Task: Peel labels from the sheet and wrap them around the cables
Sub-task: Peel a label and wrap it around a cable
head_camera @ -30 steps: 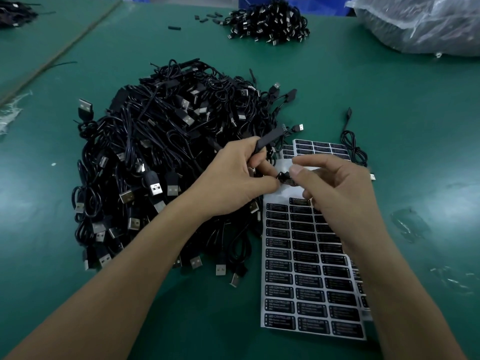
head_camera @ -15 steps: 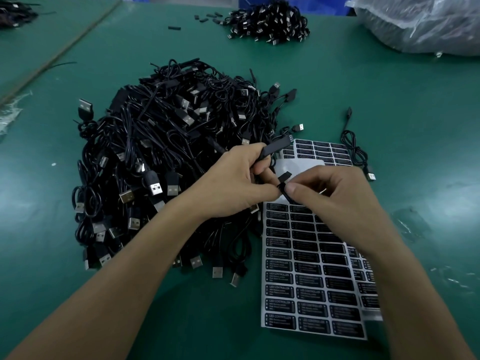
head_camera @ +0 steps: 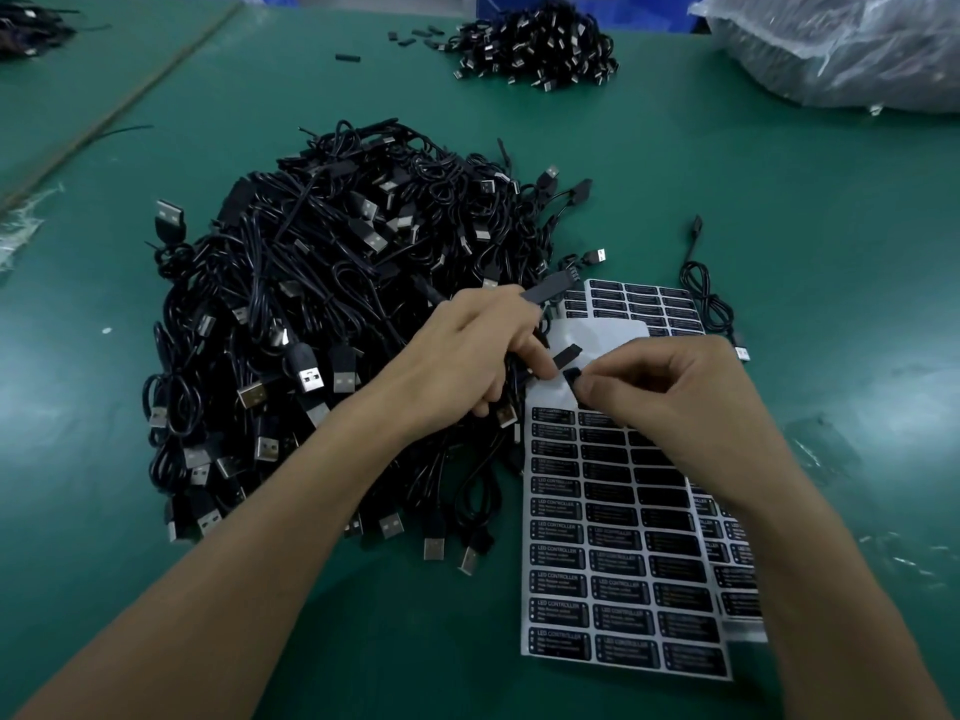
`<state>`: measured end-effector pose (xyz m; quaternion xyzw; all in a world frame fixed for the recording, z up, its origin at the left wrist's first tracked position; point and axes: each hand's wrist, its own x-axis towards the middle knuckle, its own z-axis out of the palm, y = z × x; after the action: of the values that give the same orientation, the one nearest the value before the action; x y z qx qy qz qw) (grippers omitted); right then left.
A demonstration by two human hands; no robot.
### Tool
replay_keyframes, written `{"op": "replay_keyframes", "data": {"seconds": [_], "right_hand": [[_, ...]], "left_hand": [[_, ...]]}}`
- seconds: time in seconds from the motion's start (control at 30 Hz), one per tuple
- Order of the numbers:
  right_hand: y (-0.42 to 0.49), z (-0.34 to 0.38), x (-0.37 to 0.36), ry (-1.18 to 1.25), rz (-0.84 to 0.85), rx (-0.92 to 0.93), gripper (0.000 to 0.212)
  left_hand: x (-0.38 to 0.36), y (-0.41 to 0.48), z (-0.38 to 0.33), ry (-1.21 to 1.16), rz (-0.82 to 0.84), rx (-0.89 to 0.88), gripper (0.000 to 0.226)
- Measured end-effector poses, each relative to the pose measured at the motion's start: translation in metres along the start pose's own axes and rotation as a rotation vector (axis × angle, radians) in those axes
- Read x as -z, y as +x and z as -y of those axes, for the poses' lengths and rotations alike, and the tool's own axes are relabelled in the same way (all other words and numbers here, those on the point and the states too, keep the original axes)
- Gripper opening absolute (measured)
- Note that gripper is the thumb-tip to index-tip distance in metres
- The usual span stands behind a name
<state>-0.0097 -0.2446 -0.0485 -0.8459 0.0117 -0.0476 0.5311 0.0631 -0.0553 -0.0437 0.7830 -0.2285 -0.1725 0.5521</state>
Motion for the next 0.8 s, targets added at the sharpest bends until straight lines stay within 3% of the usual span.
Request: {"op": "replay_keyframes", "data": {"seconds": [0.27,0.43,0.6,0.8], "right_hand": [[0.002,0.008,-0.004,0.521,-0.193,0.001,0.011],[0.002,0.013,-0.013,0.758,-0.209,-0.044,0.018],[0.002,0.014,-0.015,0.739,-0.206,-0.097,0.021],[0.001,0.017,-0.017,0.695,-0.196,-0.114,0.005]], "left_hand": [[-0.004,0.002,0.001,0.045,-0.072,-0.014,0.029],[-0.006,0.003,0.000,0.110,-0.148,-0.109,0.021],[-0.007,0.001,-0.005,-0.018,-0.151,-0.125,0.030],[-0.009,0.002,-0.004,-0.109,-0.186,-0.026,0.012]]}}
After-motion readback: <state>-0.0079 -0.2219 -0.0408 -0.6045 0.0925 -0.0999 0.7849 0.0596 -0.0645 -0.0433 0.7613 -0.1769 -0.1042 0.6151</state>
